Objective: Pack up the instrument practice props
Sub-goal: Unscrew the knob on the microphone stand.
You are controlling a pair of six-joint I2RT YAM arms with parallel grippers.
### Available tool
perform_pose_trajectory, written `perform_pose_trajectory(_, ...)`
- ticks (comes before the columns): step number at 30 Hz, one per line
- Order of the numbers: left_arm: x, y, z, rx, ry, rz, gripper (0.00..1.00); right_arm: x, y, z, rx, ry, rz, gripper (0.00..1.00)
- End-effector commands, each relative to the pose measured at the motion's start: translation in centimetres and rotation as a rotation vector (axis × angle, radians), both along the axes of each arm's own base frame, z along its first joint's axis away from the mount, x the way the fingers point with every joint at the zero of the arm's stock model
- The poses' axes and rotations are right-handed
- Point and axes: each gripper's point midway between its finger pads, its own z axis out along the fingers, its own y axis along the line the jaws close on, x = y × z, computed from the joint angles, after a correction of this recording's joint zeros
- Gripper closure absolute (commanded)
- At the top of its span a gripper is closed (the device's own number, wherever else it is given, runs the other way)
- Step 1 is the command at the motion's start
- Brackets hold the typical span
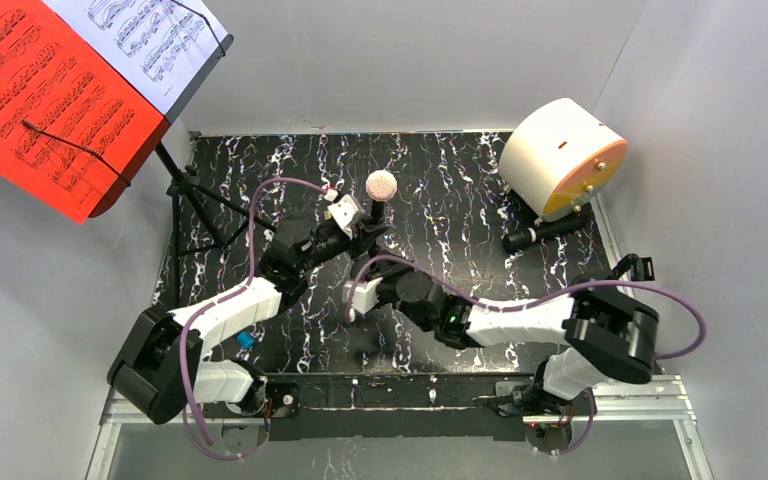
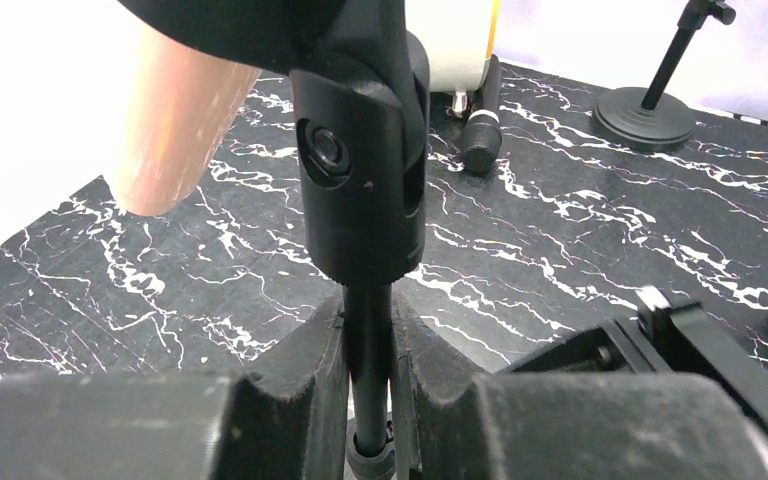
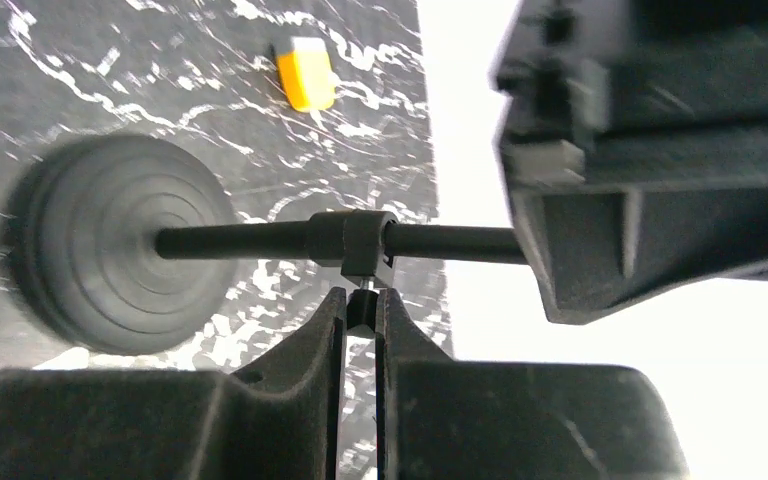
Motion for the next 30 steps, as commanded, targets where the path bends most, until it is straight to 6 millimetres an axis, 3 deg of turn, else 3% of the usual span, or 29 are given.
perform_pose_trajectory(1, -0.2, -0.5, 1.8, -0.027, -0.064, -0.019, 1.00, -2.5, -1.4, -7.7, -0.481, -0.206, 0.082, 0.99)
perform_pose_trajectory(5, -0.2, -0.5, 1.8, -0.029, -0.064, -0.019, 1.00, -2.1, -1.1, -8.5, -0.555, -0.342, 0.059, 0.99)
perform_pose_trajectory(11, -0.2, -0.4, 1.9, -0.030, -0.067, -0.019, 1.00, -2.6, 0.3, -9.0, -0.548, -0.406, 0.049, 0.97)
perform_pose_trajectory(13, -0.2, -0.4, 1.9, -0.029, -0.068, -0.018, 1.00, -2.9, 0.7, -8.5, -0.521, -0.413, 0.047, 0.91)
perform_pose_trajectory(17, -0.2, -0.4, 1.9, -0.029, -0.066, -0.017, 1.00, -3.4, 1.4, -6.8, -0.420, -0.397, 0.036, 0.70)
perform_pose_trajectory(23, -0.2, -0.4, 1.8, -0.028, -0.066, -0.017, 1.00, -4.1, 1.0, -5.0, -0.261, -0.288, -0.006, 0.53)
perform_pose_trajectory(30, -0.2, -0.4, 1.9, -0.028, -0.067, -0.017, 1.00, -5.8, 1.1, -2.8, 0.037, 0.072, -0.022, 0.41)
